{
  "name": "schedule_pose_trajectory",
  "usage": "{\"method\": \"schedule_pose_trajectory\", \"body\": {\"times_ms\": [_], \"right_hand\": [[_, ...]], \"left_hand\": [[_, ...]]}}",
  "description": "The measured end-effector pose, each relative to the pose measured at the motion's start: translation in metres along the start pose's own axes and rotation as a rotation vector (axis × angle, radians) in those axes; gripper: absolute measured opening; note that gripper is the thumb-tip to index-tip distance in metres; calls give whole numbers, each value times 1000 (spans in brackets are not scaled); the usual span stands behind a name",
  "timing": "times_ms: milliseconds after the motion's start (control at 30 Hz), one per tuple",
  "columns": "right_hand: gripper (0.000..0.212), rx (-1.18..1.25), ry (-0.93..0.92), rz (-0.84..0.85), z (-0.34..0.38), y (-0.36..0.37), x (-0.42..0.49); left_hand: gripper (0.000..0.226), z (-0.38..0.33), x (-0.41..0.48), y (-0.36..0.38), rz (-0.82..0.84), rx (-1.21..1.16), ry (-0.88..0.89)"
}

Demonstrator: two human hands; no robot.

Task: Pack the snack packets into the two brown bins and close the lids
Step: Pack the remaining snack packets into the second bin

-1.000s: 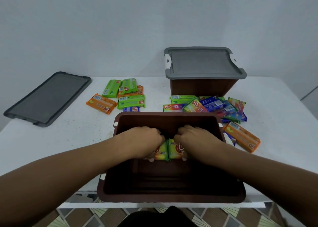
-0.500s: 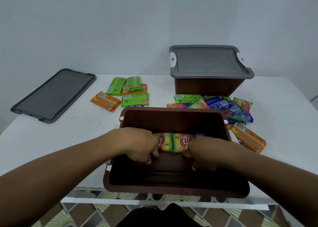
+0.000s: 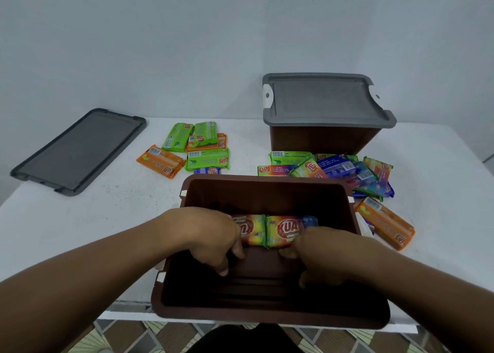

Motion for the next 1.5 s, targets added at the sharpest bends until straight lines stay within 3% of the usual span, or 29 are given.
{"method": "schedule_pose_trajectory", "body": {"times_ms": [133, 300, 400, 500, 633, 867, 1067, 1200, 1367, 1500], "right_hand": [[47, 196, -60, -77, -7, -14, -11], [19, 384, -98, -446, -40, -75, -42], [9, 425, -32, -728, -79, -113, -54], [8, 469, 59, -860, -121, -128, -46], [10, 476, 194, -834, -158, -119, -22], [35, 350, 323, -646, -182, -87, 10], [24, 381, 300, -608, -184, -82, 16], [26, 440, 245, -579, -180, -77, 18], [20, 651, 93, -588, -179, -78, 8], [19, 793, -30, -626, -179, -84, -7]], "left_hand": [[49, 2, -15, -17, -3, -158, 122], [7, 23, -46, -90, -316, -530, 260], [9, 35, -41, -128, -542, -637, 237], [11, 39, -20, -153, -664, -628, 154], [13, 34, 24, -170, -695, -454, 60], [11, 20, 91, -173, -611, -156, -60], [15, -2, 112, -163, -548, 5, -84], [36, -1, 120, -155, -564, 10, -78], [46, 9, 111, -156, -500, -100, -122], [28, 32, 80, -163, -478, -342, -134]]}}
Point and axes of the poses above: each hand's wrist, its own x-axis towards the middle knuckle, its own y-axis out of the palm, z = x × y, the point moved 6 cm from there along x, towards the middle knuckle, and after that the axes turned 9 degrees about -y, right-handed, at the moved point
